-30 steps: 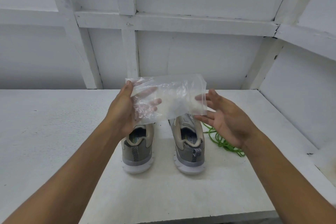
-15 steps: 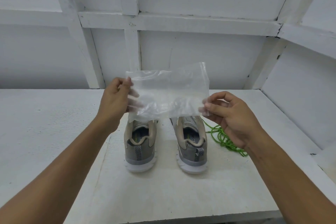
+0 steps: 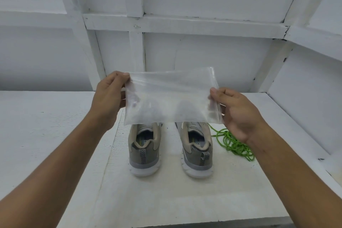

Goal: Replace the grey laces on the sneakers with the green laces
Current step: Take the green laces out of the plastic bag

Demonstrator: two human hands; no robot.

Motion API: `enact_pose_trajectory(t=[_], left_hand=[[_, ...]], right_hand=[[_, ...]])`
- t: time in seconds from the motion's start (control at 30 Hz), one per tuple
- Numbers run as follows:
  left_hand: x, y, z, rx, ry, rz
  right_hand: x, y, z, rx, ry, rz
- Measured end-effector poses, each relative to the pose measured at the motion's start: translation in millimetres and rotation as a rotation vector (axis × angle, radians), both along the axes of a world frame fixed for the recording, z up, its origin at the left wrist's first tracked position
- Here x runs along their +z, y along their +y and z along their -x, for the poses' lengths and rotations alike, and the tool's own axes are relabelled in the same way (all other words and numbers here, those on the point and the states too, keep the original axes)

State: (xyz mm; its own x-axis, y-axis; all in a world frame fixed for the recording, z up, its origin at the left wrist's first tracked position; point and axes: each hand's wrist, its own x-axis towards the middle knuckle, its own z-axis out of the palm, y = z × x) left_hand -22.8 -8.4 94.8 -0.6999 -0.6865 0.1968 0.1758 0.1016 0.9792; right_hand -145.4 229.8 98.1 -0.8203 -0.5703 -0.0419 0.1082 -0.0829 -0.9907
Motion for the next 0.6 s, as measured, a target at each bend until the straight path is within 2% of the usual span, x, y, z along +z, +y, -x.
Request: enact_pose_trajectory(t=[0.17,0.27,0.33,0.43,0.5,0.6], left_hand=[[-2,-14,-5,0.018,-0.111,0.048],[23,-18,-8,0.049,-0.133,0.299],[48,-6,-10,-0.103,-0.158,0.494],[75,20,-10,-0.365,-0.221,0.66],[77,29,-9,-0.431,-0.183,0.675],[72,30,-10,-0.482,-0.02,0.528]], right_hand=[[4,-1,-3,0.104,0.057,0.006],[18,-4,-8,0.224,0.131,-0.017],[29,-8,-12,0.309,0.194,-0.04],[47,-15,-19,0.422,0.273,-0.075],[59,-16,-22,0.462,0.354,-0.101],[75,-15,-25,0.456,0.475,-0.137]])
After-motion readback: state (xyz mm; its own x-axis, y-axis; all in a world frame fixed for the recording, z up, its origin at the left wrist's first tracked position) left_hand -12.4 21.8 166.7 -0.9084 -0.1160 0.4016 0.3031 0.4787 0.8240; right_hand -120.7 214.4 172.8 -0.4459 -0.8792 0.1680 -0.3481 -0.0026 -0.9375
